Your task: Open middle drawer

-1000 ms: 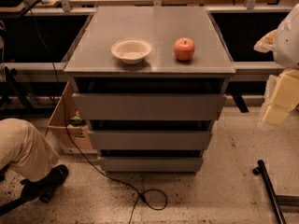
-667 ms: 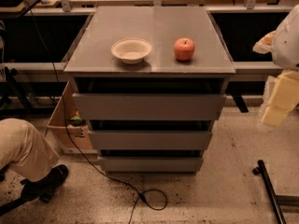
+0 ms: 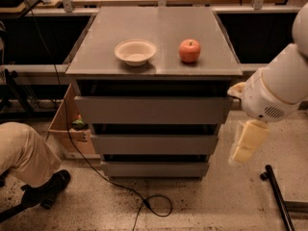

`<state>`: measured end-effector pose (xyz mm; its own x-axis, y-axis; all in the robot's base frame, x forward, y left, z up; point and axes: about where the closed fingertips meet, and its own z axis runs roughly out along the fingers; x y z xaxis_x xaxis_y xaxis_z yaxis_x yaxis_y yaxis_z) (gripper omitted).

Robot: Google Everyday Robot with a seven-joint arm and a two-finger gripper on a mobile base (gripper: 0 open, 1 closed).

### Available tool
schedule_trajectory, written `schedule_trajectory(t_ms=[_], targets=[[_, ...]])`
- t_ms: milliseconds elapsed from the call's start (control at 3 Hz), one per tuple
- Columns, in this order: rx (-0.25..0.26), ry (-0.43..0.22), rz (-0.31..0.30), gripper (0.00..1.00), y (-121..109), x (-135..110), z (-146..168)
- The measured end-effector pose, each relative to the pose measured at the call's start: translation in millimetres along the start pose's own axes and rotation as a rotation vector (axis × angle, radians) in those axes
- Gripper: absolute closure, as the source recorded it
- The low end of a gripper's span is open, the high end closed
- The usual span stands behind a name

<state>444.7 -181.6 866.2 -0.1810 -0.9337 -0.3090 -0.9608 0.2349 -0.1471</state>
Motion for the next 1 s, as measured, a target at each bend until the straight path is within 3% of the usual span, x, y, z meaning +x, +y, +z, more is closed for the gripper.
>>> schedule_trajectory(t_ms=[333,667,1000], targets=[[-0.082,-0.087,-0.026,0.0,25,-18,81],[-0.134,-0.115,-0.03,0.0,43,-30,121],[-0.135,-0.115,-0.03,0.0,43,-30,121]])
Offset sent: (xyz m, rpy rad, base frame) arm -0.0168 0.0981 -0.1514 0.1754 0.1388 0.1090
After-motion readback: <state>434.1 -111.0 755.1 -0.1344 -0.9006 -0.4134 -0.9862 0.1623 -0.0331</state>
